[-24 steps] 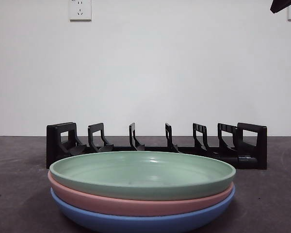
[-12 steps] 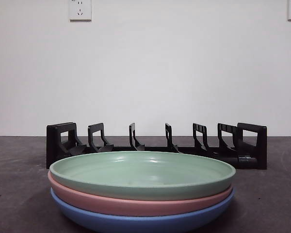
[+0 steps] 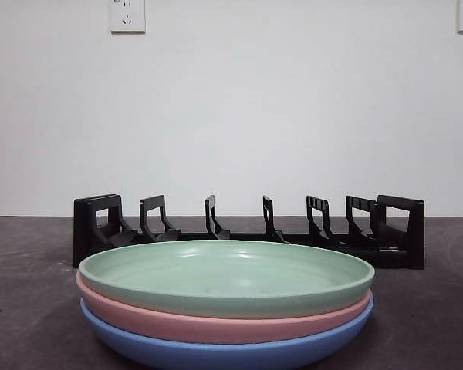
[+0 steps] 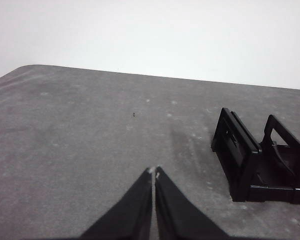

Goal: Place the plate

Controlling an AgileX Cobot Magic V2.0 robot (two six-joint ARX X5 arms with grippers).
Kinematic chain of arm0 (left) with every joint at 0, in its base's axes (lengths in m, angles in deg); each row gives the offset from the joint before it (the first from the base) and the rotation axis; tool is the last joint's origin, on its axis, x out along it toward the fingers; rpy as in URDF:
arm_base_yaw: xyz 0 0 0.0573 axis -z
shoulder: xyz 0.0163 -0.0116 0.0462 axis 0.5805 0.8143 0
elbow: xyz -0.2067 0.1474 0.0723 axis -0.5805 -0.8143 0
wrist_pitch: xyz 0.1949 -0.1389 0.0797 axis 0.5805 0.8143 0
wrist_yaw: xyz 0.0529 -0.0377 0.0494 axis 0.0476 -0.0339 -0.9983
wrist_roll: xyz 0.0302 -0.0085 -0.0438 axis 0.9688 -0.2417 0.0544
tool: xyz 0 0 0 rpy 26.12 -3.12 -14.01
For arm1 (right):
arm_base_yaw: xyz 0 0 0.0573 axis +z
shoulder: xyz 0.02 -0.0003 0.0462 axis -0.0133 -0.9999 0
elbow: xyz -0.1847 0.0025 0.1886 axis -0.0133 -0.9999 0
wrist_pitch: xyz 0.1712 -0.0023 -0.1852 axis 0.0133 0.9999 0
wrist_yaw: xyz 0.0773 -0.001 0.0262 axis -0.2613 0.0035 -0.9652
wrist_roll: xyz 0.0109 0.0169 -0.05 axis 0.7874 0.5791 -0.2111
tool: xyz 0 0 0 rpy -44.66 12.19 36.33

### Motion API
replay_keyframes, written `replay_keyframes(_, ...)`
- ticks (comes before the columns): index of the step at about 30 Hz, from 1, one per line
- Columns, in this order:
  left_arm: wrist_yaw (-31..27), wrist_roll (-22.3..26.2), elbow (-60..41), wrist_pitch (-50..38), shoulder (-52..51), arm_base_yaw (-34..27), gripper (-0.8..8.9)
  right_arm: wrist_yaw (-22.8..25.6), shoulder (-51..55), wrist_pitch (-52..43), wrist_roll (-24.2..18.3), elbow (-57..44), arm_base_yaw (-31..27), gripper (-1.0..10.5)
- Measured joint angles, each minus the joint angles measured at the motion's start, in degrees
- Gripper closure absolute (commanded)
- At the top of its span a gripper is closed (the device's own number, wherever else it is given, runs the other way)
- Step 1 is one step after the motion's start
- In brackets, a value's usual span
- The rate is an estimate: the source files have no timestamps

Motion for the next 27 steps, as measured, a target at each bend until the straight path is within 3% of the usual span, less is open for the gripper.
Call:
replay_keyframes(6,0.0,0.0,0.0,-0.1,0.0,0.0,8.06,0.0,8.2,1.7,1.4,-3.7,-0.9,9.3)
replay_keyframes(27,0.0,0.0,0.0,-0.2,0.0,0.0,8.06,0.2,8.1,2.0,1.9,-3.6,-3.0,9.3)
